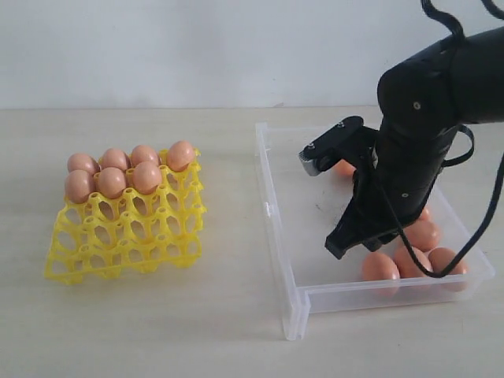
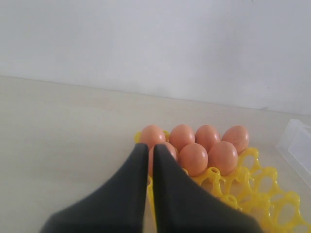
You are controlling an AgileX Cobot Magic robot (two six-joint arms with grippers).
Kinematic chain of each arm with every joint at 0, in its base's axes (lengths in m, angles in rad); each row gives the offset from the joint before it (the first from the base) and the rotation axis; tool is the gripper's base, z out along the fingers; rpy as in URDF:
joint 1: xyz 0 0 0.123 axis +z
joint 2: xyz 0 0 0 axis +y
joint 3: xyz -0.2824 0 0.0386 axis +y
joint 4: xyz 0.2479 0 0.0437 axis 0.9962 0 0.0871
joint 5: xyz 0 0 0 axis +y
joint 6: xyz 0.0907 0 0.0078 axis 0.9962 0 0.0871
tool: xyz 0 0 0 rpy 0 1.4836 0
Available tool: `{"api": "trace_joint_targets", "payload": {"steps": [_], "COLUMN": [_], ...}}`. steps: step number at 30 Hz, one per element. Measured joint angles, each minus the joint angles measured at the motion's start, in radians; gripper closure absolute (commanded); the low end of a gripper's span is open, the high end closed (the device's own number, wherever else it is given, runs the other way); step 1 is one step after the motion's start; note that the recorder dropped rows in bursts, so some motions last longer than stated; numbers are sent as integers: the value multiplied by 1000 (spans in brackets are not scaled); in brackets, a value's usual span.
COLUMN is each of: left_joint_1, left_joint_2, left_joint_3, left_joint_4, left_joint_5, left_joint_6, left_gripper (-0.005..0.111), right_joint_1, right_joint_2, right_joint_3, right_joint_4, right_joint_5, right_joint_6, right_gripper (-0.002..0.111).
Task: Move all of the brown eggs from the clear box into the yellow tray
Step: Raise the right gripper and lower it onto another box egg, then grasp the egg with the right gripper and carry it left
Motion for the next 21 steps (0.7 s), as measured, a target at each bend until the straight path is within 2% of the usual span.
{"api": "trace_joint_targets", "payload": {"steps": [2,3,13,14,15,16,17,21], "left_joint_1": [0,0,0,0,0,0,0,0], "left_joint_2": [0,0,0,0,0,0,0,0], "left_joint_3": [0,0,0,0,0,0,0,0], "left_joint_4": [0,0,4,4,4,4,4,4], "left_joint_5": [0,0,2,2,2,2,2,2], "left_joint_6": [0,0,0,0,0,0,0,0], "left_gripper": [103,103,103,103,103,103,103,103], "right_joint_1": [0,0,0,0,0,0,0,-2], "right_joint_2": [15,33,163,171,173,173,173,173], "right_joint_3": [-2,-2,-4,-4,-4,-4,-4,-6], "right_joint_4": [2,2,7,7,9,9,9,-1], "right_joint_5": [2,6,-5,-5,-5,-5,-5,-17], "right_joint_6": [21,75,195,199,203,208,209,188], "right_gripper": [56,55,55,58,69,84,106,109]}}
